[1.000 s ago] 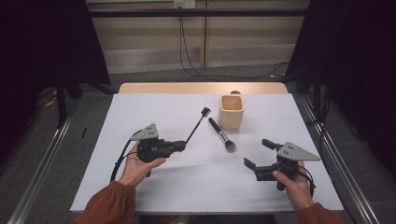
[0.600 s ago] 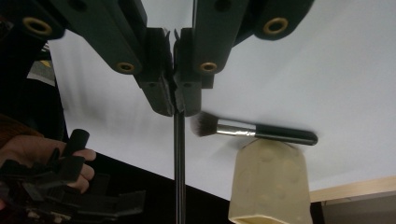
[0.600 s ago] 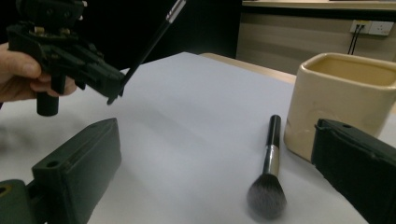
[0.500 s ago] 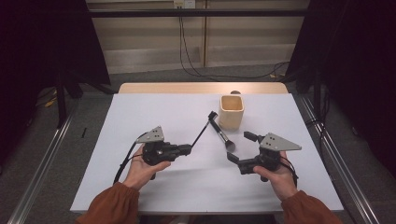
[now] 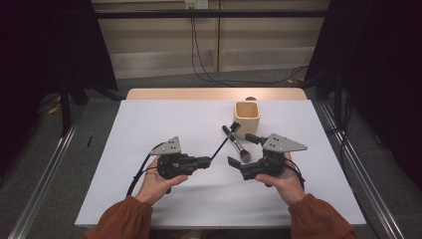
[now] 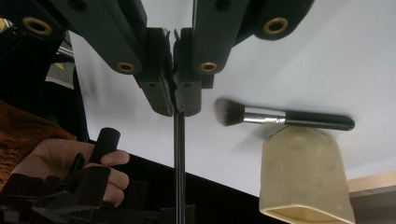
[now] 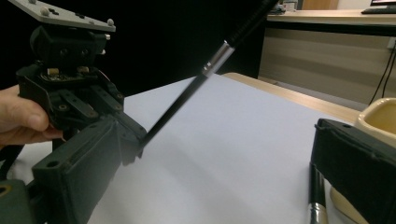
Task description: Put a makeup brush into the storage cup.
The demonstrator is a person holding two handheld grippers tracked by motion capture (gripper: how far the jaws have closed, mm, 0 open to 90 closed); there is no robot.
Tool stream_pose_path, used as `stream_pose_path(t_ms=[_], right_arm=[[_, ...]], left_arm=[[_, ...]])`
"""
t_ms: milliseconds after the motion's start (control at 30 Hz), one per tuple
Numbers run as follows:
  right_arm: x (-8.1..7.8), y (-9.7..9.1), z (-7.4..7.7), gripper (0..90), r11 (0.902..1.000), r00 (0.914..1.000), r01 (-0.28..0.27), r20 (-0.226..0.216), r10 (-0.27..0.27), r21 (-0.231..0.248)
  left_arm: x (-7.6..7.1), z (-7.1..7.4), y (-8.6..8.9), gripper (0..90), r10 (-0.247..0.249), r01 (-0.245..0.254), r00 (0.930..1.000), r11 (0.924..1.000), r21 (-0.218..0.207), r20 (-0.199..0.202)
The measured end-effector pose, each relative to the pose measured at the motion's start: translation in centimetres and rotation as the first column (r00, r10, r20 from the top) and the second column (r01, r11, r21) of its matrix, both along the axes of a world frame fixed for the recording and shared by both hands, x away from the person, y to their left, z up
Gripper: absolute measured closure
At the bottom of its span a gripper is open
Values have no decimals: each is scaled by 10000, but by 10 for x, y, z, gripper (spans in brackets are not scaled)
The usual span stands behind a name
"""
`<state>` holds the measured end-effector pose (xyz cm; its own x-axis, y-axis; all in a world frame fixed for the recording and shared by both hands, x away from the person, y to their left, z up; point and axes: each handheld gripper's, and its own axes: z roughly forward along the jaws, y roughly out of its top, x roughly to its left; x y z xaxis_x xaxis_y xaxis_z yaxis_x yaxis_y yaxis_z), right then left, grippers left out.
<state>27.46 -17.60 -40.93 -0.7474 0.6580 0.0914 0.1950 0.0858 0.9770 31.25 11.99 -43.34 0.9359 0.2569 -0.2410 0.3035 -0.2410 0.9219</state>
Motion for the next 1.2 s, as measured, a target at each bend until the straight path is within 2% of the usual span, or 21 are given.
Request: stream_pose_path(t_ms=[133,300,400,533,833,1000,1067,1133,1200], right_arm=[[5,7,4,37,9998,9999,-170,-1,170,71],[10,15,2,186,9990,9988,-423,-226,426,134],[12,16,0,227,9987,9984,-473,-301,479,204],[13,17,0,319,9986,9985,-456,-276,464,275],[16,15,-3,533,9976,9968,-579,-536,598,369],[15,14,-2,692,9951,9954,-798,-486,827,586],[16,13,-2,722,9947,9950,-832,-506,863,609],[16,13,-3,733,9940,9944,-860,-550,897,672],[16,13,-3,754,9933,9941,-846,-611,896,791]], left_arm=[[0,-1,-2,857,0,0,10000,10000,-26,21],[0,-3,-1,856,-121,121,9999,9999,-3,-11],[1,-4,-1,857,-172,172,9998,9998,48,-32],[0,-5,-3,856,-178,178,9998,9998,23,-131],[0,-9,-5,856,-305,308,9994,9994,183,-191],[1,-10,-5,856,-393,398,9990,9989,247,-200],[1,-11,-6,856,-413,419,9990,9986,317,-189],[1,-13,-7,856,-400,405,9989,9990,202,-248],[2,-14,-9,855,-432,437,9990,9985,316,-153]])
